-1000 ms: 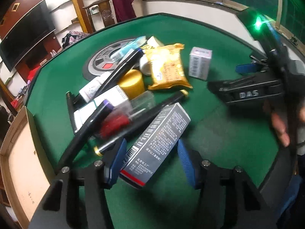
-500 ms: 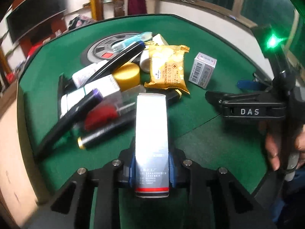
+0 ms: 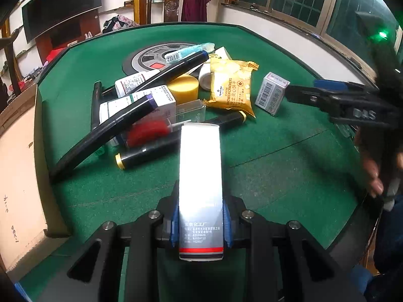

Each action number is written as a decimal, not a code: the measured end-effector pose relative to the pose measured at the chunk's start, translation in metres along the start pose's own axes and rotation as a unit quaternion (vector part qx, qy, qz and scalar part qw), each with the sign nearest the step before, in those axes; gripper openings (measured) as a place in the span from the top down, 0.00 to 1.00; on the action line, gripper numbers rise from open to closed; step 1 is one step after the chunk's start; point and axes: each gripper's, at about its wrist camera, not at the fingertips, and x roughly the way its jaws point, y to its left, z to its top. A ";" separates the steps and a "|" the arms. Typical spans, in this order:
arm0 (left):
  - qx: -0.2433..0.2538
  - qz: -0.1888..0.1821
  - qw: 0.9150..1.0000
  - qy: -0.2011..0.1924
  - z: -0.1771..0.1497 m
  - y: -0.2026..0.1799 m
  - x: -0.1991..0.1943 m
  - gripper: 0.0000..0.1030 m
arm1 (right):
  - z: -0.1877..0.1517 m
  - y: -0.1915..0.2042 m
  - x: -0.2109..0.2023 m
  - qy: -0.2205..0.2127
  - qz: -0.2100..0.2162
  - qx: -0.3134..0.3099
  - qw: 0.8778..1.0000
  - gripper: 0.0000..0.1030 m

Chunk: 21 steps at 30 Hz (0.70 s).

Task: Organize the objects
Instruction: 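Grasp the grey barcode box with the left gripper while the right grasps the white cube box, then carry both boxes to the cardboard tray and release them inside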

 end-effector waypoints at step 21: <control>-0.043 -0.008 0.998 -0.047 0.006 0.015 -0.024 0.75 | -0.014 0.019 -0.003 -0.004 0.023 0.019 1.000 0.64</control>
